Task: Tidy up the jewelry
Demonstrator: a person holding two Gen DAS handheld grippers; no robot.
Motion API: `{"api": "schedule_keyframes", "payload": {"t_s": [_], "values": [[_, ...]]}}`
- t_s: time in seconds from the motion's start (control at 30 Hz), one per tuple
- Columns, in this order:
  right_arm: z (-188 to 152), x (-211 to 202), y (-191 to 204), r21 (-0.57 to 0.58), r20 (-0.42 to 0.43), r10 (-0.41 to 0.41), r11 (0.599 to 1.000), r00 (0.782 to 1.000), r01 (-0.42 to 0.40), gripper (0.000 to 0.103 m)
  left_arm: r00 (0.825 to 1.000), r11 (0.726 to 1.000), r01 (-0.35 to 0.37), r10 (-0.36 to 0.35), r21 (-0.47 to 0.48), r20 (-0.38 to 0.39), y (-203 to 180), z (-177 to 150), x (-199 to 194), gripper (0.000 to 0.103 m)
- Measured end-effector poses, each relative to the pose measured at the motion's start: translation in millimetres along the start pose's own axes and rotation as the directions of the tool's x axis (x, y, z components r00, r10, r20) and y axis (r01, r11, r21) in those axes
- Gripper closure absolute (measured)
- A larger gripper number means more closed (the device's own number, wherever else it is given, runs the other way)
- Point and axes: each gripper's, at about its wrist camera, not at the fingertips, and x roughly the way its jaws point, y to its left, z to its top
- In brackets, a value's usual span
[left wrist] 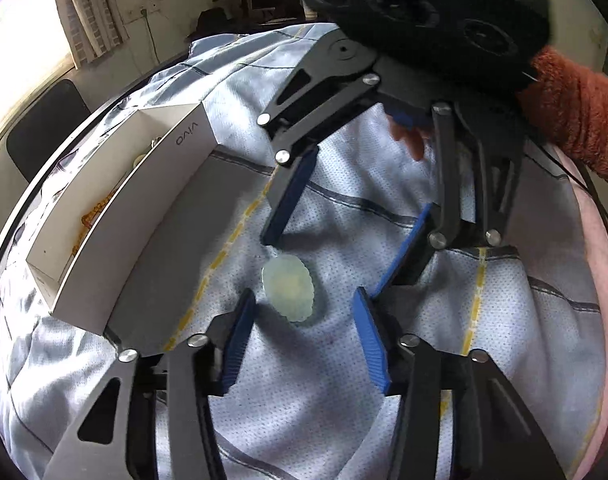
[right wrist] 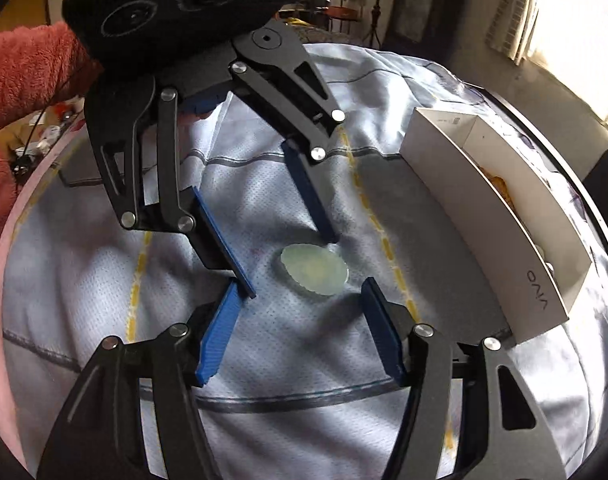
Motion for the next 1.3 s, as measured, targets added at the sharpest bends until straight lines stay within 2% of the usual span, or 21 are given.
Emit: {"api": "schedule_keyframes", "payload": {"t_s": [0.23, 0.47, 0.6, 0.7, 0.77, 1.03, 1.17, 1.3], "values": [[-4, -1, -15, -0.004, 0.014, 0.009, 1.000, 1.000, -0.009, 0.044, 1.000, 0.998, 0.029, -0.029, -0.050, -0.001, 10, -2, 1, 0.052], [2, 3, -17, -0.114, 0.020, 0.069, 0.991, 0.997, -0.066, 0.058, 1.000, 0.998, 0.027, -0.028, -0.055, -0.001, 10, -1, 1, 0.052], [4, 5, -19, -0.156, 0.011, 0.111, 0.982, 0.994, -0.108, 0.062, 1.000, 0.998, 0.029, -0.029, -0.053, 0.004, 11, -1, 2, 0.053], [7, 8, -21, -0.126, 0.009, 0.149, 0.981, 0.989, -0.147, 0.068, 0.999, 0.998, 0.032, -0.032, -0.059, 0.012, 11, -2, 2, 0.054], [7, 8, -19, -0.109, 0.007, 0.147, 0.983, 0.989, -0.146, 0.074, 1.000, 0.998, 0.026, -0.025, -0.059, 0.016, 10, -3, 1, 0.054], [3, 2, -1, -0.018, 0.002, 0.034, 0.999, 0.999, -0.034, 0.075, 0.999, 1.000, 0.027, -0.027, -0.002, 0.024, -3, -5, -3, 0.066], [-1, 1, -3, 0.052, 0.015, 0.046, 0.998, 0.999, -0.047, 0.075, 0.999, 0.999, 0.029, -0.029, 0.019, 0.019, -7, -4, -3, 0.070], [-6, -2, -9, 0.113, 0.030, 0.073, 0.991, 0.997, -0.076, 0.075, 0.999, 0.997, -0.013, 0.010, 0.077, 0.034, -17, -6, -3, 0.071]]}}
